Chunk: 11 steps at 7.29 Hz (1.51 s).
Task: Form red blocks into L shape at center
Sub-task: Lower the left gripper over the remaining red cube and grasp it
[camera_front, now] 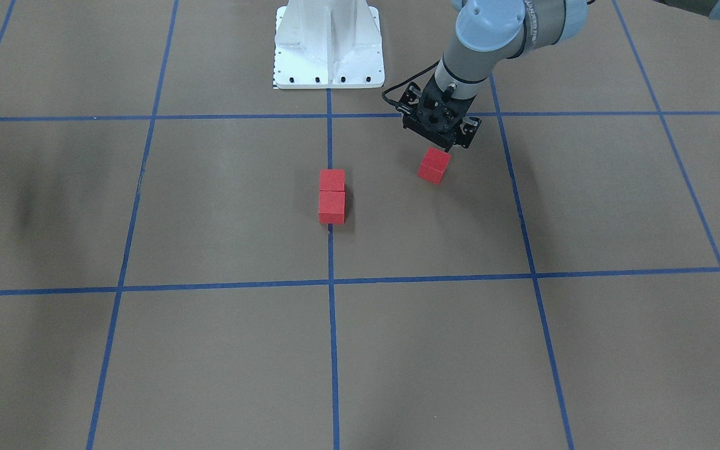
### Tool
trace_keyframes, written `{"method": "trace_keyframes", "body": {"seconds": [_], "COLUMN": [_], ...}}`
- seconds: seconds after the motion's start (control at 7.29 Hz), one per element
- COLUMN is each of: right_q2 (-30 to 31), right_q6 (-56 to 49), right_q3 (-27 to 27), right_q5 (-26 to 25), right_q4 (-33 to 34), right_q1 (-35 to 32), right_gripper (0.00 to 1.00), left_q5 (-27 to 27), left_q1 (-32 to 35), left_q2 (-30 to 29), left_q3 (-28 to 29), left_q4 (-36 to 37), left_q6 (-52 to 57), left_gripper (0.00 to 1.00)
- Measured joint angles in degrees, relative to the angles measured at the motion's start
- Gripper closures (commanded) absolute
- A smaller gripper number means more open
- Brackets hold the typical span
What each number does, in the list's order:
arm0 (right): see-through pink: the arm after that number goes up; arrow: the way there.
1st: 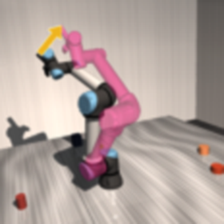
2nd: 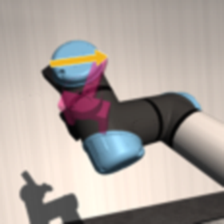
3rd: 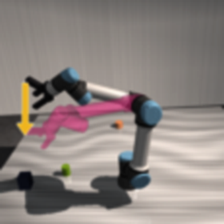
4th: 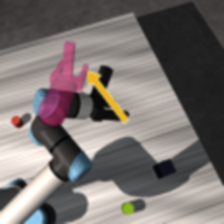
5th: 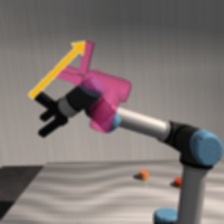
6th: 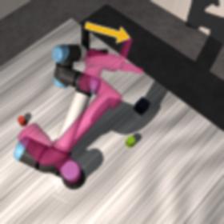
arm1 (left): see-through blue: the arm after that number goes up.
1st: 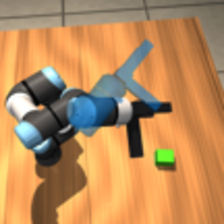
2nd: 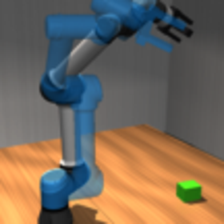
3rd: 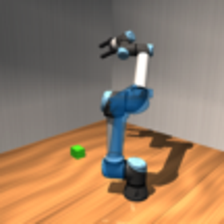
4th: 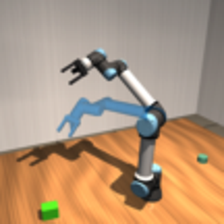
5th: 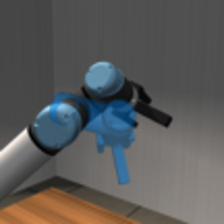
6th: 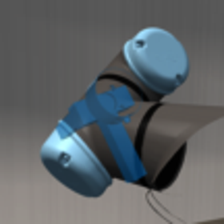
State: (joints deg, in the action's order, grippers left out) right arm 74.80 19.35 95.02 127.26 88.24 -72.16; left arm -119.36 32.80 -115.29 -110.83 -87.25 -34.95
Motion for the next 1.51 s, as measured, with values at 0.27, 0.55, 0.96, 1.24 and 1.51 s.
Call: {"method": "trace_keyframes", "body": {"seconds": [0.27, 0.55, 0.96, 1.24, 1.51], "right_q2": [0.02, 0.07, 0.01, 0.0, 0.0], "right_q6": [0.06, 0.07, 0.15, 0.16, 0.16], "right_q3": [0.01, -0.03, -0.09, -0.1, -0.15], "right_q5": [0.0, 0.0, 0.01, -0.01, -0.02], "right_q4": [0.05, 0.08, 0.09, 0.09, 0.09], "right_q1": [0.0, 0.0, 0.0, 0.0, 0.03], "right_gripper": [0.01, 0.01, 0.01, 0.01, 0.01], "left_q5": [3.36, 4.11, 5.17, 6.22, 7.84], "left_q1": [-0.11, -0.23, -0.31, -1.39, -3.44], "left_q2": [0.12, 0.26, 1.56, 2.71, 2.88], "left_q3": [1.75, 3.93, 4.79, 4.73, 4.61], "left_q4": [-1.06, -4.12, -6.91, -9.33, -9.86], "left_q6": [-0.14, -0.11, -0.33, -3.47, -6.62], "left_gripper": [0.01, 0.02, 0.02, 0.02, 0.02]}}
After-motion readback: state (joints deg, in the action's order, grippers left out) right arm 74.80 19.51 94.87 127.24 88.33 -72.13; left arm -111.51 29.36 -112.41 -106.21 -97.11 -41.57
